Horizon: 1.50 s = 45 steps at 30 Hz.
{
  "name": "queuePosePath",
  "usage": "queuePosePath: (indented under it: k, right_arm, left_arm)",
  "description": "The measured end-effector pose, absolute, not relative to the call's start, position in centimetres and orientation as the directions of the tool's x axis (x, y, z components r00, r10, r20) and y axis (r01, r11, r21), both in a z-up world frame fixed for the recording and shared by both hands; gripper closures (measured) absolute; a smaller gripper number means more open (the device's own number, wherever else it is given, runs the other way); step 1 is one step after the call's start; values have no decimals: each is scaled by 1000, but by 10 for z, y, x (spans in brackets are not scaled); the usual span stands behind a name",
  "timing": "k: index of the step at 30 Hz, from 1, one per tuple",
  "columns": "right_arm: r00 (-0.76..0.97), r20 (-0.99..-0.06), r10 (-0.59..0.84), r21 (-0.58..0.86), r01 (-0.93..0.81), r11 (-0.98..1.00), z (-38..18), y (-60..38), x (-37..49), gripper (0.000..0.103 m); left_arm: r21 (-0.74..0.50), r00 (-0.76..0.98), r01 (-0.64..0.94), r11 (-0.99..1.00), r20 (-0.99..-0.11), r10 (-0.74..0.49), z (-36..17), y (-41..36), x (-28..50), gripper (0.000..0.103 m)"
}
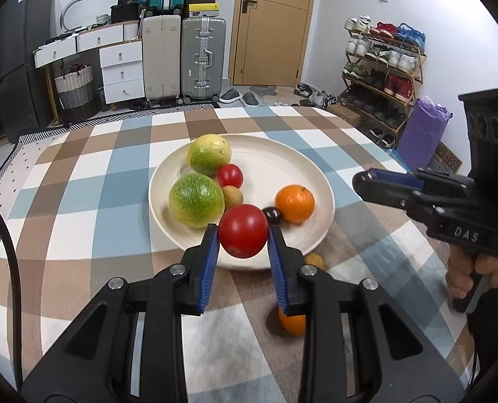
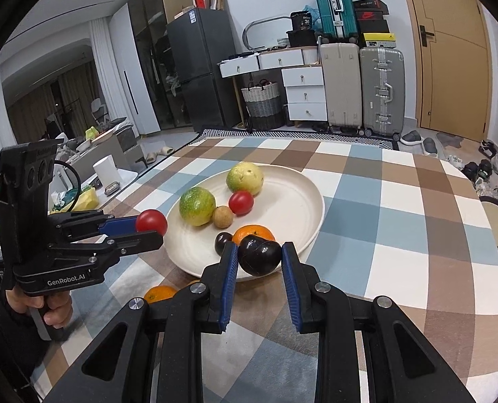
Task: Organize fruits
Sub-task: 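Carry the tomato with the left tool while the right tool carries the plum to the plate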
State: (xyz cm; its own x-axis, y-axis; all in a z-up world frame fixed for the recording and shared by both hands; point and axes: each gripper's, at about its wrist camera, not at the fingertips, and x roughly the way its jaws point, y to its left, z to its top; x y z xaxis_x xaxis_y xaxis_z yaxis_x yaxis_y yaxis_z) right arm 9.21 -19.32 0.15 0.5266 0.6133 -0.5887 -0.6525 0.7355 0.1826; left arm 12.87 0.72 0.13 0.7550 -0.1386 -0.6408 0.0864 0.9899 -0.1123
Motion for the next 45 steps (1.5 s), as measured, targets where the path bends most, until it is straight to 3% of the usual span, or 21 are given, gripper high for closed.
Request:
queuePosePath:
  k: [45]
  right_arm:
    - [552,-627,550,227,-546,807,-17,-178,135,75]
  left_arm:
    - [-69,701,89,994,-704,-111,-27,-4,172,76]
